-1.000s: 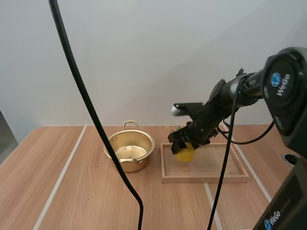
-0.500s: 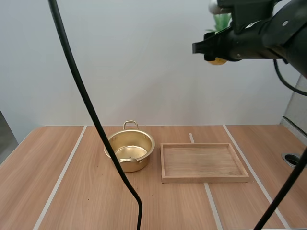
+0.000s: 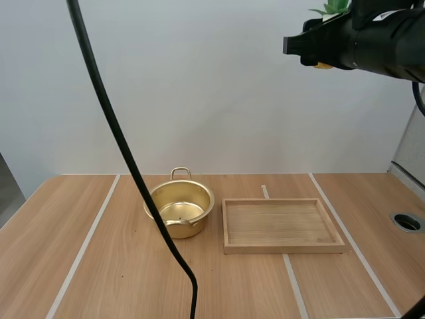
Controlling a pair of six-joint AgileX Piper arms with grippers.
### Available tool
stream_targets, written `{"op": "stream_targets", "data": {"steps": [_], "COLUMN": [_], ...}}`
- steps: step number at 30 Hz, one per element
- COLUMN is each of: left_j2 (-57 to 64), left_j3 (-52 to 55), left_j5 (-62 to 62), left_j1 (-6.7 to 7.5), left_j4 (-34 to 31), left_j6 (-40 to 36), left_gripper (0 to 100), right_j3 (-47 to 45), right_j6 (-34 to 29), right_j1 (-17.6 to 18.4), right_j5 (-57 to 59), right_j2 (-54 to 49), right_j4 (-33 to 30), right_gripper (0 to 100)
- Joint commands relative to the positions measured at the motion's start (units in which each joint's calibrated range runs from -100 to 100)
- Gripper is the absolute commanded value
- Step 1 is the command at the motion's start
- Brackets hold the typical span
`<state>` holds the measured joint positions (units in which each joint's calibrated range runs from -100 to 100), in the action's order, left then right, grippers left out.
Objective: Open the pot, put the pineapple inside, and close it
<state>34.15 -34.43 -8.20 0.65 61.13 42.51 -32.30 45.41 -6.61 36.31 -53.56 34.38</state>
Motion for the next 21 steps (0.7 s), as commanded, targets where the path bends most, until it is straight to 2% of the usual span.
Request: {"op": "stream_targets", "data": {"steps": [1, 3, 4, 7, 14, 21], "left_j2": [0.14, 0.14, 0.14, 0.14, 0.26, 1.35], "left_j3": [-0.25, -0.25, -0.25, -0.25, -0.25, -0.25], "left_j5": [0.26, 0.04, 0.04, 0.07, -5.19, -5.35], "left_j1": [0.08, 0.08, 0.08, 0.08, 0.08, 0.08], "left_j4": [0.36, 0.38, 0.38, -0.59, -3.26, -4.69], "left_j6": [0.41, 0.41, 0.41, 0.41, 0.41, 0.41], "left_gripper": [0, 0, 0, 0, 0, 0], "right_j3": [-0.08, -0.08, -0.08, 0.07, 0.09, 2.51], "right_j6": [11.54, 20.53, 23.11, 26.5, 31.46, 31.59], "right_j1": [0.87, 1.93, 2.62, 5.23, 11.3, 15.32], "right_j5": [3.69, 12.66, 16.52, 25.28, 25.87, 31.71], "right_j2": [1.96, 4.76, 6.59, 12.74, 25.36, 36.24], "right_j4": [9.99, 16.33, 18.9, 21.63, 19.66, 13.07], "right_gripper": [0, 0, 0, 0, 0, 0]}}
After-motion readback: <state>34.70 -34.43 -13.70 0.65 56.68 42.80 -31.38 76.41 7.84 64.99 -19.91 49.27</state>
